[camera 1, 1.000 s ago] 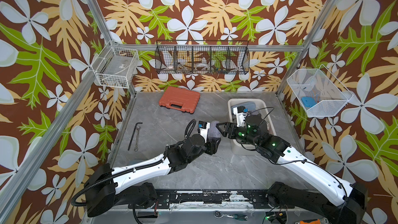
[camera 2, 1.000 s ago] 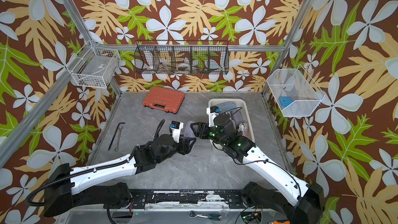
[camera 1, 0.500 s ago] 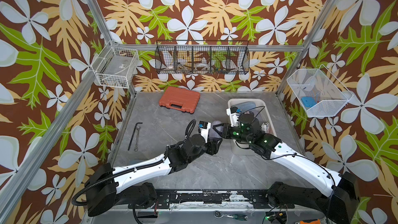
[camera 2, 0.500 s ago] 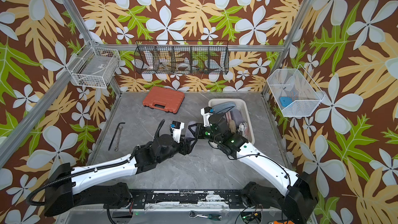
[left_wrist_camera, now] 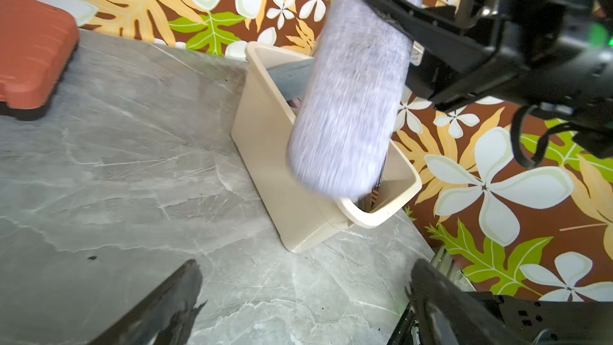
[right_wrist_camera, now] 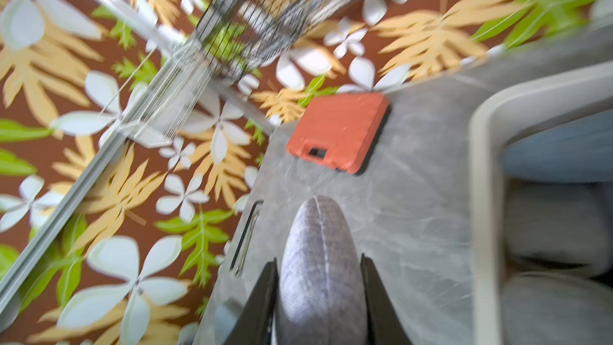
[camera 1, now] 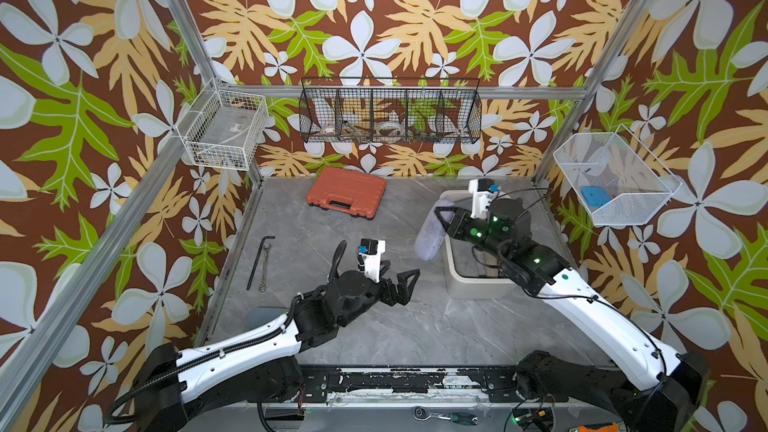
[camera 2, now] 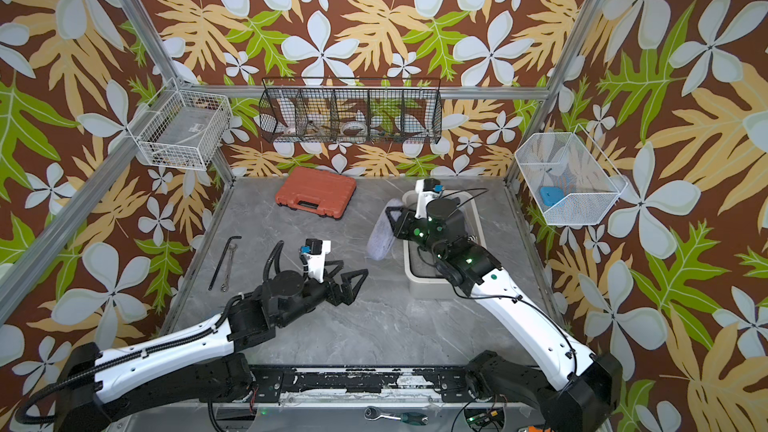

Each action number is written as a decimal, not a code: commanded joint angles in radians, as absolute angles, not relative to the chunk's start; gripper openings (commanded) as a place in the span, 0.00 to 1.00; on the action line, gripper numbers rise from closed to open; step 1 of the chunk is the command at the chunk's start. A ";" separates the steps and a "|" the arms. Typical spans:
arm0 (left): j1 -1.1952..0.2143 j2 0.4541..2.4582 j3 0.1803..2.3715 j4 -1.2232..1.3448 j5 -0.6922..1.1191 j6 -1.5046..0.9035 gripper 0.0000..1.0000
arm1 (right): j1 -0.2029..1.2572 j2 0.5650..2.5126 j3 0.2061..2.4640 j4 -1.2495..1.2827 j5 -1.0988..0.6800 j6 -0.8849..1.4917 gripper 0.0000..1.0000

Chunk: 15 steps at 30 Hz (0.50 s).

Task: Put the glasses cases into the storage boxes
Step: Place the glasses case in the storage box.

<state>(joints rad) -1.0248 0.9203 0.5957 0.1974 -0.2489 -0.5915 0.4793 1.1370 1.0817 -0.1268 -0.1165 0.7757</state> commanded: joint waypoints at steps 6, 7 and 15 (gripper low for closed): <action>-1.024 0.728 0.478 0.186 -0.388 -0.656 1.00 | 0.105 1.151 0.980 0.087 -0.120 0.962 0.22; -1.024 0.718 0.471 0.180 -0.388 -0.660 1.00 | 0.075 1.159 0.955 0.135 -0.133 1.004 0.22; -1.023 0.713 0.476 0.135 -0.404 -0.658 1.00 | 0.061 1.257 0.896 0.234 -0.069 1.101 0.23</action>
